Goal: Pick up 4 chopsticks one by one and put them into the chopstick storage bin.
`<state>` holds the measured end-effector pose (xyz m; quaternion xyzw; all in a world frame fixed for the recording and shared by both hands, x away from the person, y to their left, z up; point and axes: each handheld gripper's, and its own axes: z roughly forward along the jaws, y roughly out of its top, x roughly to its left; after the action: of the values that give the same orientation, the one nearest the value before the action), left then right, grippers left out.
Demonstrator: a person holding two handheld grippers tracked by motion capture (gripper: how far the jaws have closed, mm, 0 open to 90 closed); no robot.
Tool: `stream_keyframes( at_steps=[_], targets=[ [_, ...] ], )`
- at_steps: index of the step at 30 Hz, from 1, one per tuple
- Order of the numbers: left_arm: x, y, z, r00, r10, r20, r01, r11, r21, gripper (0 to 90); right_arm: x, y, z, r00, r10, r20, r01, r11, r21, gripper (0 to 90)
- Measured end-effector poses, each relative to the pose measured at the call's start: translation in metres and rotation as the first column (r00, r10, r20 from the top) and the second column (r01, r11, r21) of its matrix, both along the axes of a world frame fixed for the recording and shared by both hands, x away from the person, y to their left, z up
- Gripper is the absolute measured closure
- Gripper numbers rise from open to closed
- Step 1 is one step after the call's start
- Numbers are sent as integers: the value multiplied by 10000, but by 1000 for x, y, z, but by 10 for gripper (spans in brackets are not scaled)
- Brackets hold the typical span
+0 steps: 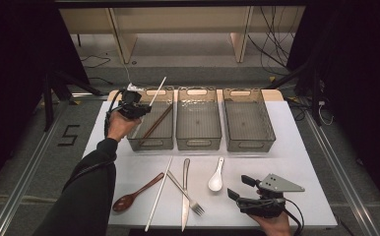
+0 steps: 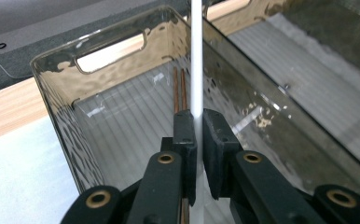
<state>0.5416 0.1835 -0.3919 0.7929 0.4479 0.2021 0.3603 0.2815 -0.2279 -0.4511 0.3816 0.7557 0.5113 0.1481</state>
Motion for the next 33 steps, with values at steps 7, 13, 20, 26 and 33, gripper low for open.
stream_keyframes(
  at_steps=[7,13,20,26,33],
  targets=[
    [0,1,-5,9999,73,-134,-73,10000,23,834,0,0,0,10000,-2,2,2,10000,5,301],
    [-1,1,-10,9997,37,-252,-34,9999,100,832,0,0,0,10000,1,0,-1,10000,5,301],
    [-1,2,-15,9994,82,-342,-78,9999,118,830,0,0,0,10000,-4,1,4,10000,9,301],
    [-2,2,-17,9988,93,-489,-83,9998,200,826,0,1,-1,10000,7,-24,-7,10000,9,301],
    [-3,7,-21,9969,226,-749,-207,9994,260,809,0,0,0,10000,3,-8,-3,10000,25,301]
  ],
)
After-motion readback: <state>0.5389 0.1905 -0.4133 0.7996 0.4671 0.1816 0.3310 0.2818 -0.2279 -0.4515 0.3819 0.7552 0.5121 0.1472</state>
